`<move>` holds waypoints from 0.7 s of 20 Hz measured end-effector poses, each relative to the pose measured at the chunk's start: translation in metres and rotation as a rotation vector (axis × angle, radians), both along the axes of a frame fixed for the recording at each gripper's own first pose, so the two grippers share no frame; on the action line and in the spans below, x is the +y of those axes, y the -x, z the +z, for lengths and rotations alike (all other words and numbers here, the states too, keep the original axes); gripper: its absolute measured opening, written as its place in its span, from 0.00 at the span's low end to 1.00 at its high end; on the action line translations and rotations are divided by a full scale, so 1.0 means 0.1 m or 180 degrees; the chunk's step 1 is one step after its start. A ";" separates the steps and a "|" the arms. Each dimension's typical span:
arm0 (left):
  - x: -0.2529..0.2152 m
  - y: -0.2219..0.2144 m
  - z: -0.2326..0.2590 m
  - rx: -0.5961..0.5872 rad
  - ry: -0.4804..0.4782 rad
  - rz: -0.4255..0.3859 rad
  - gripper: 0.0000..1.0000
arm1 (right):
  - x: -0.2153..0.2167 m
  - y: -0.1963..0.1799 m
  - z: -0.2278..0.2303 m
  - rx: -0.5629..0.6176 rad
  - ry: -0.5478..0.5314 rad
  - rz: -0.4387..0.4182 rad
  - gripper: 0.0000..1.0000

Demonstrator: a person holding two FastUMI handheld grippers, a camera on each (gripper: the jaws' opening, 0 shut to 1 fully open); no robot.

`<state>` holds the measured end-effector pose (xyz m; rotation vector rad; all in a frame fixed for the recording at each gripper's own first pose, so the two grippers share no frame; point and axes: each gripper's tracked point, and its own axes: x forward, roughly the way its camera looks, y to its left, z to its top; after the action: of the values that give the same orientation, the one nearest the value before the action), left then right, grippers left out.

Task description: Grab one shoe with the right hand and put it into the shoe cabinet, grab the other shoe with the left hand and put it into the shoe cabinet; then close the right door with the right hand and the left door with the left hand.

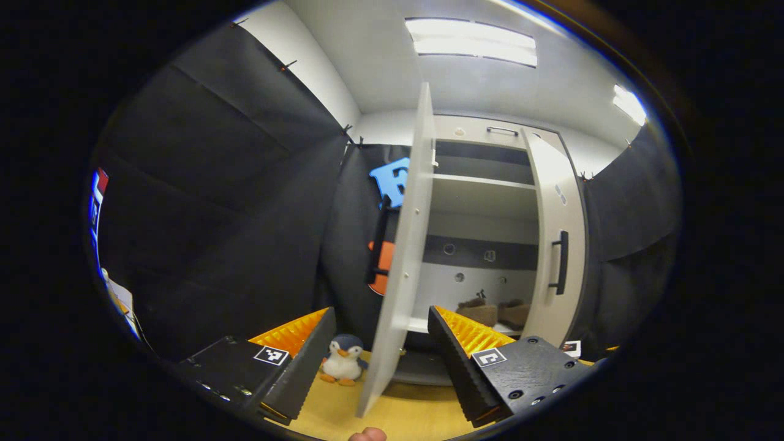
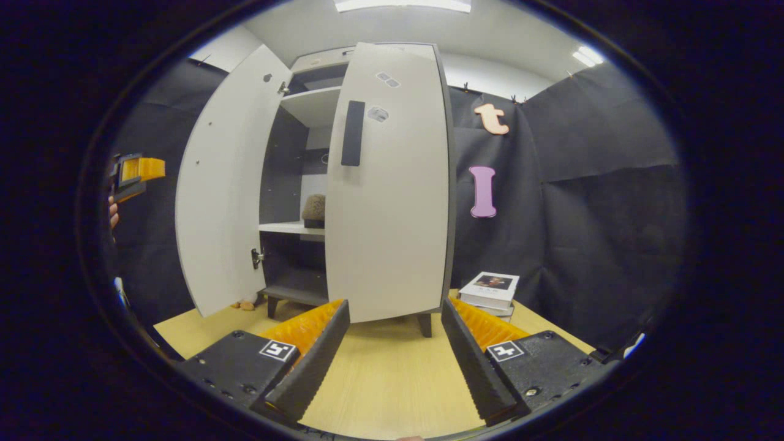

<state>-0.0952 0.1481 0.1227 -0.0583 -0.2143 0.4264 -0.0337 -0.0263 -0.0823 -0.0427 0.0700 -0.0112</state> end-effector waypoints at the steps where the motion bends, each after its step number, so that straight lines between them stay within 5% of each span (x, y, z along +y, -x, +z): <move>1: 0.18 -0.05 0.11 -0.0029 -0.0046 0.0077 0.92 | 0.00 0.00 0.00 0.0012 -0.0004 0.0018 0.98; 5: 0.68 -0.28 0.27 -0.0074 -0.0010 0.0386 0.93 | -0.04 -0.01 0.06 -0.0020 0.0056 -0.0016 0.98; 14: 0.60 -0.62 0.03 0.0195 0.0082 0.0035 0.92 | -0.37 -0.02 0.12 -0.0006 0.0114 -0.0222 0.99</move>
<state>-0.0330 0.2084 0.1262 -0.0691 -0.1488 0.4414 -0.0318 -0.0637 -0.0699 -0.0759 0.0693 -0.0824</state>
